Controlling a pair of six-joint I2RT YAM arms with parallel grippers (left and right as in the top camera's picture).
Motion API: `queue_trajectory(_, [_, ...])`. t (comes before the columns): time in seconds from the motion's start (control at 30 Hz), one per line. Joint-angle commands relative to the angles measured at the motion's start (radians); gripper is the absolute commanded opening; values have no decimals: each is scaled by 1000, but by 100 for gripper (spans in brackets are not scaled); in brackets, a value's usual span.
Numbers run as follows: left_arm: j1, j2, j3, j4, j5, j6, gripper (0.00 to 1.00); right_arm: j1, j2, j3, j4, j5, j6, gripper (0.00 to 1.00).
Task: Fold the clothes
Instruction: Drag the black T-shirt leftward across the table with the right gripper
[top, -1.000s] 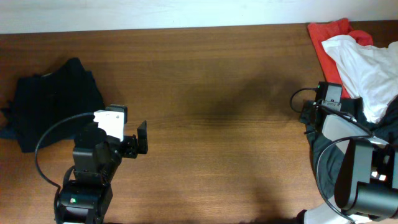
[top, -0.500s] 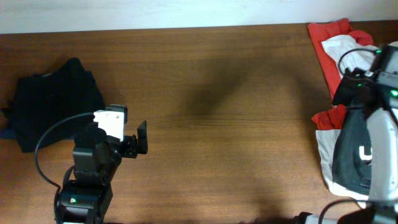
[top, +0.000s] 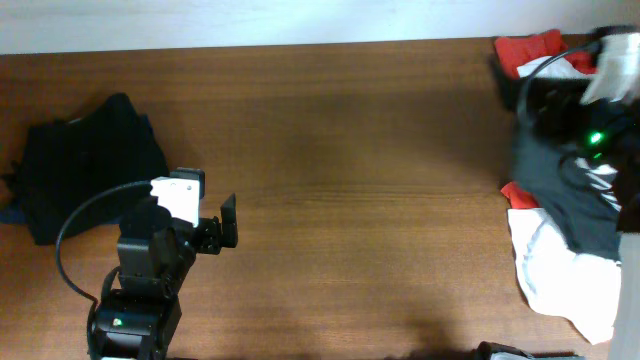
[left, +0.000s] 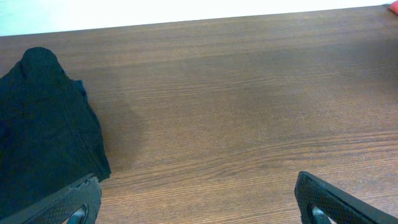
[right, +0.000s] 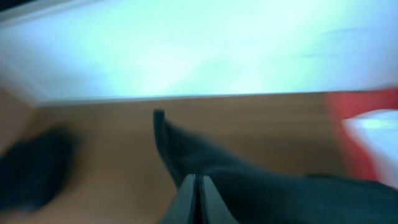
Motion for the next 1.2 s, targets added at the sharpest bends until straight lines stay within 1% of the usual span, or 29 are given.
queue_trajectory(0.0, [5, -1, 23, 3, 11, -3, 99, 121, 33, -2, -124, -195, -57, 4])
queue_trajectory(0.07, [5, -1, 23, 2, 11, -3, 99, 202, 81, -2, -213, -195, -132, 4])
queue_trajectory(0.13, [5, -1, 23, 3, 11, -3, 99, 275, 132, -2, -252, -194, -175, 4])
queue_trajectory(0.17, [5, -1, 23, 3, 11, -3, 99, 330, 173, -2, -257, -179, -185, 4])
queue_trajectory(0.3, [5, -1, 23, 3, 11, -3, 99, 444, 273, -2, -222, -86, -184, 4])
queue_trajectory(0.47, [5, -1, 23, 2, 11, -3, 99, 584, 423, -2, -60, -63, -142, 4])
queue_trajectory(0.6, [5, -1, 23, 2, 11, -3, 99, 665, 487, -2, 116, -49, -47, 4])
queue_trajectory(0.7, [5, -1, 23, 2, 11, -3, 99, 715, 500, -2, 206, -7, -22, 6])
queue_trajectory(0.73, [5, -1, 23, 3, 11, -3, 99, 729, 500, -2, 221, 45, -22, 15])
queue_trajectory(0.77, [5, -1, 23, 3, 11, -3, 99, 739, 500, -2, 222, 113, -11, 38])
queue_trajectory(0.8, [5, -1, 23, 3, 11, -3, 99, 739, 499, -2, 218, 160, 9, 58])
queue_trajectory(0.83, [5, -1, 23, 2, 11, -3, 99, 735, 499, -2, 209, 199, 24, 96])
queue_trajectory(0.87, [5, -1, 23, 2, 11, -3, 99, 723, 498, -2, 183, 275, 50, 99])
queue_trajectory(0.93, [5, -1, 23, 2, 12, -3, 99, 680, 476, -2, 105, 443, 155, 99])
queue_trajectory(1.0, [5, -1, 23, 2, 12, -3, 99, 638, 449, -2, 38, 541, 209, 99])
queue_trajectory(1.1, [5, 0, 22, 2, 13, -3, 99, 544, 378, -2, -92, 674, 225, 99])
queue_trajectory(1.17, [5, 10, 22, 1, 65, -3, 99, 468, 322, -2, -168, 716, 224, 99])
